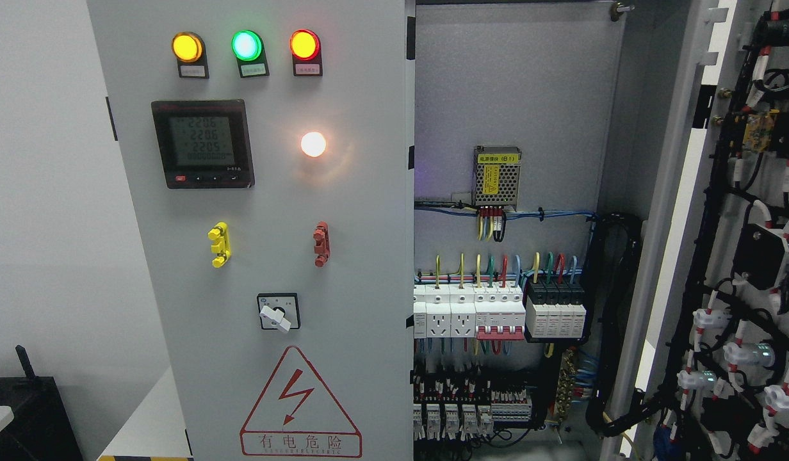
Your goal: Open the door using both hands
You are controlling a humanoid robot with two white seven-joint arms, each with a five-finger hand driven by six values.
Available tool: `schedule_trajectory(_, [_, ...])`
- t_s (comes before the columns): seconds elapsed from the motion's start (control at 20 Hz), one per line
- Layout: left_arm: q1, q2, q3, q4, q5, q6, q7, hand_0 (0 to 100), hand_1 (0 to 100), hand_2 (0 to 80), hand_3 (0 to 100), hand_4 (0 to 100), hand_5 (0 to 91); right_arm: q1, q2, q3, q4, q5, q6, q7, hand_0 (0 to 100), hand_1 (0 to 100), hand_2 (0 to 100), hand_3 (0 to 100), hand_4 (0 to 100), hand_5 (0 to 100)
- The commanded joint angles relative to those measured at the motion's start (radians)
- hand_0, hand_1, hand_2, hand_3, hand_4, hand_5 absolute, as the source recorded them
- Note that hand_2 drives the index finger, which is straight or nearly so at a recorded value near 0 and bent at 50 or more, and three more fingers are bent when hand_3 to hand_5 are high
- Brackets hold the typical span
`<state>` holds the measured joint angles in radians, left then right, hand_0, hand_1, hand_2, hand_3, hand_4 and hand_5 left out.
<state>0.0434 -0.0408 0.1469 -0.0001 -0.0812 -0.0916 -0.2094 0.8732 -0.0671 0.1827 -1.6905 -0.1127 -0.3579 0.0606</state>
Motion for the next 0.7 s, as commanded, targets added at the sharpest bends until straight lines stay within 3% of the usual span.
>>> schedule_trajectory(0.0, [0.0, -0.001, -0.067, 0.011, -0.002, 0.0, 0.001, 0, 0, 0.0, 0, 4, 0.0, -0.049, -0.014, 0.049, -0.138, 0.001, -0.001, 0.001, 0, 0, 0, 0, 0, 0])
schedule_trajectory(0.3, [0.0, -0.001, -0.07, 0.009, 0.003, 0.0, 0.001, 0, 0, 0.0, 0, 4, 0.0, -0.071, -0.04, 0.099, -0.193, 0.004, -0.076, 0.001, 0, 0, 0, 0, 0, 0])
schedule_trajectory(0.65, [0.0, -0.001, -0.067, 0.008, 0.006, 0.0, 0.001, 0, 0, 0.0, 0, 4, 0.0, -0.186, -0.034, 0.123, -0.198, 0.004, -0.076, 0.001, 0, 0, 0, 0, 0, 0])
